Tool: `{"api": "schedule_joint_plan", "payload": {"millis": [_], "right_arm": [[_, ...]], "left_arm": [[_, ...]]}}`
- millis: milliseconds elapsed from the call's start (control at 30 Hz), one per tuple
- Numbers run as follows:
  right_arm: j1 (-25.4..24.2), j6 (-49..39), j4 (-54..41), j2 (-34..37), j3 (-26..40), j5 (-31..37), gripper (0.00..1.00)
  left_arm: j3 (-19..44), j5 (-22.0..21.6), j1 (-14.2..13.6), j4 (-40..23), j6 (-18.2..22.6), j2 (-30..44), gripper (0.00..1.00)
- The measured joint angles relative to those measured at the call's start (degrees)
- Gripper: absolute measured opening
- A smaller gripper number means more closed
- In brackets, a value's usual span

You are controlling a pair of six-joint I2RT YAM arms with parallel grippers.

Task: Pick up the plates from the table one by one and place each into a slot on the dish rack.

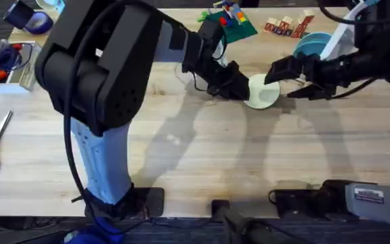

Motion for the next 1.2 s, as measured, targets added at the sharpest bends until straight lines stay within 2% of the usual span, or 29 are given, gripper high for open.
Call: {"api": "schedule_joint_plan", "payload": {"millis": [500,733,833,1200], "right_arm": [[3.17,2.95,5.81,0.0,-1.49,6.11,0.995],[3.37,4.54,7.65,3.15,-1.51,6.28,0.995],[5.0,5.38,7.87,5.94,-1.51,6.28,0.995],[6.31,6.96,12.47,6.47,-1.58,6.61,0.961]], "left_arm": [[0.0,0.0,-0.05,0.0,0.86,0.0,0.04],[0.0,-0.04,-0.39,0.01,0.86,0.0,0.04],[0.0,-0.04,-0.46,0.02,0.86,0.0,0.04],[0.0,-0.11,-0.46,0.02,0.88,0.0,0.04]]}}
